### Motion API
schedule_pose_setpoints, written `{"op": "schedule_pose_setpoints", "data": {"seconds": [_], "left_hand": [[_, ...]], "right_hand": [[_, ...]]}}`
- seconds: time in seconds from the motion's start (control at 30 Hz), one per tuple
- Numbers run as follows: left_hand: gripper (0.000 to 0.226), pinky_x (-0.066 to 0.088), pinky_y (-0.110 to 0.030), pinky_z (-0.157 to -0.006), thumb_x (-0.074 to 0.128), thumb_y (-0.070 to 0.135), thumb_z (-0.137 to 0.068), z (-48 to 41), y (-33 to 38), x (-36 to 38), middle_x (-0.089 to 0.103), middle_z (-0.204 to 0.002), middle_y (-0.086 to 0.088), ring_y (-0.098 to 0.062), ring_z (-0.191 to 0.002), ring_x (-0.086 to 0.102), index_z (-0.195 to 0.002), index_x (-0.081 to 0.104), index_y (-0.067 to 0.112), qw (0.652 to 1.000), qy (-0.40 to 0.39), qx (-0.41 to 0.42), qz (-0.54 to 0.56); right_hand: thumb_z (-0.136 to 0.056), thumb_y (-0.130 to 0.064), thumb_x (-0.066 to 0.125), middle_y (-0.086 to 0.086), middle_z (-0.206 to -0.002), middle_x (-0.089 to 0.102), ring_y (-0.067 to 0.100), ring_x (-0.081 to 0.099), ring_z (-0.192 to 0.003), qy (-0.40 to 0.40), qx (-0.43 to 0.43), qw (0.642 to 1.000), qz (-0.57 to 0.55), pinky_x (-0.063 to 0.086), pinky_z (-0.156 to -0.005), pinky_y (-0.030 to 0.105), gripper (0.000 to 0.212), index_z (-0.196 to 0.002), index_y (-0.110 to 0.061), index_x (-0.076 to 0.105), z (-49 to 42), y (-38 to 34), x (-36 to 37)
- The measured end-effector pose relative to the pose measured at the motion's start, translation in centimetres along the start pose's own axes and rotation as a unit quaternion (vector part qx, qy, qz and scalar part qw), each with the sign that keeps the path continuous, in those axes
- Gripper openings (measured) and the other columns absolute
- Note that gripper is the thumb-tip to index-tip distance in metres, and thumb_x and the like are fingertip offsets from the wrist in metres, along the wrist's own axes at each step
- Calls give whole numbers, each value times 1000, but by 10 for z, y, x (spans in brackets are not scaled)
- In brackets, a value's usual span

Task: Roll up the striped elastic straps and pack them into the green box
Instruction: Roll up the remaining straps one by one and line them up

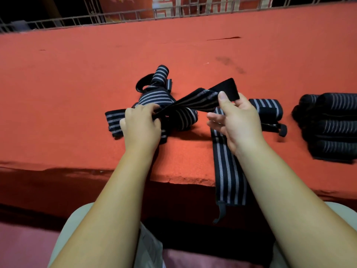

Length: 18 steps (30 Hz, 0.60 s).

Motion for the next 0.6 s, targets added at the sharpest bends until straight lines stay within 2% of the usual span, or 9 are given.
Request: {"op": "schedule_pose_setpoints", "data": {"seconds": [0.1,0.13,0.2,0.27,0.33,0.4,0.47,0.53,0.6], "left_hand": [[40,33,-48,-92,62,20,-96,1,10,5,69,-120,5,-33,-121,50,-129,73,40,1000,10,17,-7],[36,33,-48,-93,62,20,-96,-1,13,6,69,-117,6,-32,-119,51,-124,75,40,1000,17,21,5],[31,36,-52,-102,62,18,-96,-7,17,8,71,-112,6,-31,-116,57,-115,79,36,997,39,29,55],[28,30,-59,-120,65,16,-96,-12,20,7,74,-111,8,-23,-113,61,-112,81,33,987,64,45,137],[27,27,-55,-127,66,16,-97,-16,27,1,76,-110,11,-15,-110,64,-112,82,31,972,87,66,208],[24,46,-38,-112,68,18,-97,-22,34,-7,76,-107,9,-10,-104,68,-113,83,28,953,113,89,266],[22,51,-24,-93,72,18,-97,-26,42,-14,75,-105,7,-5,-99,67,-114,84,26,941,137,106,289],[21,51,-22,-86,73,21,-98,-28,50,-18,74,-102,5,-7,-94,67,-115,84,24,935,157,133,288],[21,53,-31,-81,73,25,-100,-27,59,-16,72,-100,3,-14,-92,68,-117,84,24,933,168,174,267]], "right_hand": [[-107,-32,67,10,-146,55,30,82,-88,3,-4,1000,-31,66,-74,41,52,-151,-11,51,-4,-6,-5],[-108,-30,65,10,-138,57,32,82,-90,3,-5,999,-38,67,-77,43,45,-146,-9,53,-6,-6,-8],[-110,-26,61,9,-114,59,30,82,-93,4,-3,998,-55,67,-83,44,20,-119,-9,55,-9,-4,-12],[-111,-23,60,15,-122,63,27,82,-96,25,6,996,-81,65,-77,35,18,-107,-13,46,-11,-5,-13],[-110,-20,62,23,-131,67,25,82,-97,31,-1,994,-109,64,-76,31,16,-107,-12,48,-15,-5,-13],[-107,-13,65,18,-118,77,23,81,-93,14,-16,993,-120,63,-85,35,10,-108,-12,55,-18,-5,-11],[-104,-8,67,12,-106,79,22,79,-90,7,-22,991,-132,63,-90,38,10,-106,-11,59,-20,-5,-9],[-103,-9,71,12,-102,78,22,80,-90,18,2,987,-162,64,-89,39,13,-109,-6,60,-21,-6,-8],[-101,-18,75,16,-110,74,22,81,-89,40,58,980,-188,66,-87,42,28,-117,1,62,-22,-7,-9]]}}
Point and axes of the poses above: each hand's wrist, its own z-axis away from the middle knuckle, its own x-axis out of the palm, y = z × x, the point moved 1 cm from there along -z, towards the middle knuckle
